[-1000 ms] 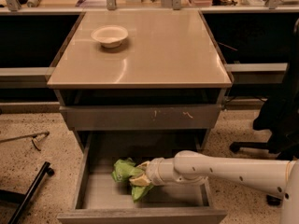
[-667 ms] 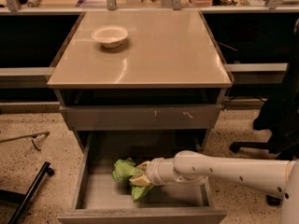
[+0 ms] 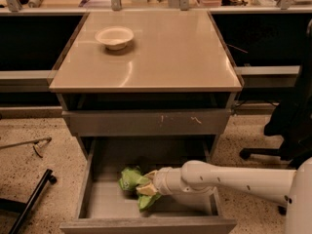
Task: Place green rice chip bag into middle drawer
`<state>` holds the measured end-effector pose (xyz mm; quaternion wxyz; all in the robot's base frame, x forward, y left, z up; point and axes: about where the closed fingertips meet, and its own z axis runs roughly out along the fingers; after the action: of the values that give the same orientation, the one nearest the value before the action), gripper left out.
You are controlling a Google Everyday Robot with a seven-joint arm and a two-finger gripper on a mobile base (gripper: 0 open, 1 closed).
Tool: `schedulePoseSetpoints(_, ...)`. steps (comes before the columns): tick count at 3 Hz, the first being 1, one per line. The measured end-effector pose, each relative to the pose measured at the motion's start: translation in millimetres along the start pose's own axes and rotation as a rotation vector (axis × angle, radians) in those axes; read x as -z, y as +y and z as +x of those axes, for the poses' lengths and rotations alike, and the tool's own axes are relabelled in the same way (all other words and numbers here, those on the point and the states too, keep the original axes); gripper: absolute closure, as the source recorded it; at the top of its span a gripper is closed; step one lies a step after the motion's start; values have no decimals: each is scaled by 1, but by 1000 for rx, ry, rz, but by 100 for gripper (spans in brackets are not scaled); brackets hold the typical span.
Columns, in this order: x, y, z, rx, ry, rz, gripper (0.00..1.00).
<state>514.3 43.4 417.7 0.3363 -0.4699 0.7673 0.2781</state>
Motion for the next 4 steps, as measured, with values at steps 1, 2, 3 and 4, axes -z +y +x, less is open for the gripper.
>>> schedulePoseSetpoints(1, -1, 0, 0, -1, 0, -1, 81)
schedulePoseSetpoints(2, -1, 0, 0, -1, 0, -1, 58)
schedulePoseSetpoints(3, -1, 0, 0, -1, 0, -1, 35)
schedulePoseSetpoints(4, -1, 0, 0, -1, 0, -1, 12)
